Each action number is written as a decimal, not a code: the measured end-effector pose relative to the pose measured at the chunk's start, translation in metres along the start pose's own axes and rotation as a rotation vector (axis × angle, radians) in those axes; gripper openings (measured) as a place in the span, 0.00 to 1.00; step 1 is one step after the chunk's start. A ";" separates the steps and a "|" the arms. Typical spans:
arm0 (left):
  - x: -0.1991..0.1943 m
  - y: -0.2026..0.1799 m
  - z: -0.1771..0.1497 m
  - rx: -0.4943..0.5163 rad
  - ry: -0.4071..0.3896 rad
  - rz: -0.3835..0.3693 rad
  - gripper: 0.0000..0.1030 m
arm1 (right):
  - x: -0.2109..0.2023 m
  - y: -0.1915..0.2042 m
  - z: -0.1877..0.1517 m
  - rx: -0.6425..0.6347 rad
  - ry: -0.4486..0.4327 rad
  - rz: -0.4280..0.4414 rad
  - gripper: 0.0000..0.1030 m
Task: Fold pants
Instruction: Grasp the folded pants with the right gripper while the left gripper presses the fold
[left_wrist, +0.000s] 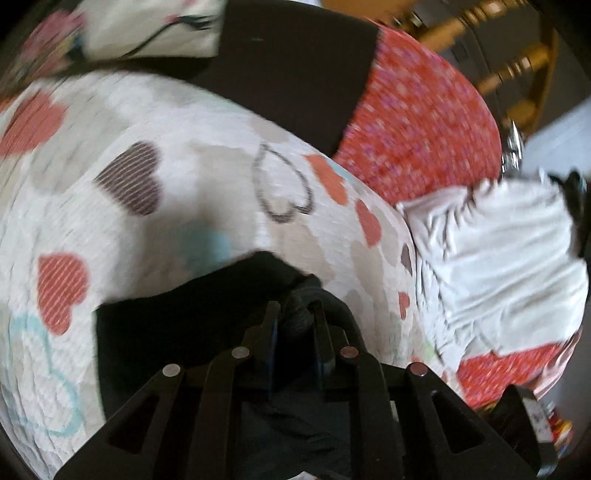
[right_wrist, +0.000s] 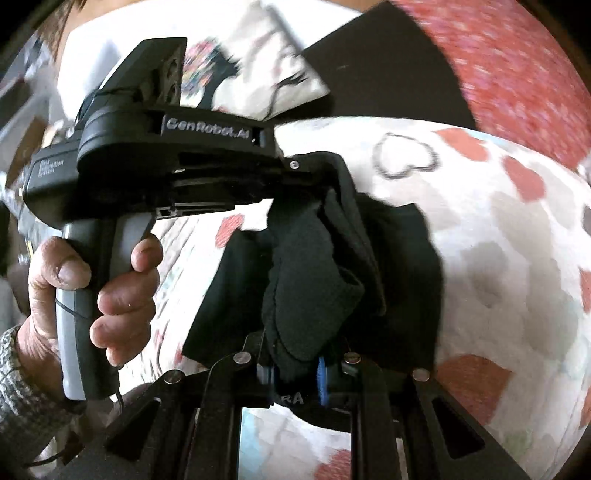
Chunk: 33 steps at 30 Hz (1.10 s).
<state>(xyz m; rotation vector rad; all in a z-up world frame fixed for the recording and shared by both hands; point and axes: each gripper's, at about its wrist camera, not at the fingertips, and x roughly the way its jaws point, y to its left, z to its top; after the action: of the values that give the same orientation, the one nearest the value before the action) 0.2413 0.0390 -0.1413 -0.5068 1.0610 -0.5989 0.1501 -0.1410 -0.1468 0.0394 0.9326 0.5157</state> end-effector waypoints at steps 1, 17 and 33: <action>-0.003 0.011 -0.001 -0.023 -0.005 -0.008 0.14 | 0.005 0.011 -0.002 -0.021 0.013 -0.005 0.17; -0.045 0.113 -0.024 -0.277 -0.082 -0.068 0.17 | 0.069 0.086 -0.021 -0.351 0.071 -0.141 0.41; -0.089 0.076 -0.040 -0.237 -0.216 0.077 0.34 | 0.036 0.088 -0.047 -0.381 0.055 -0.071 0.66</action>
<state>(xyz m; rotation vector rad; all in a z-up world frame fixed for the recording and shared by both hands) 0.1883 0.1511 -0.1492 -0.7171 0.9454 -0.3425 0.0956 -0.0567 -0.1804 -0.3525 0.8734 0.6237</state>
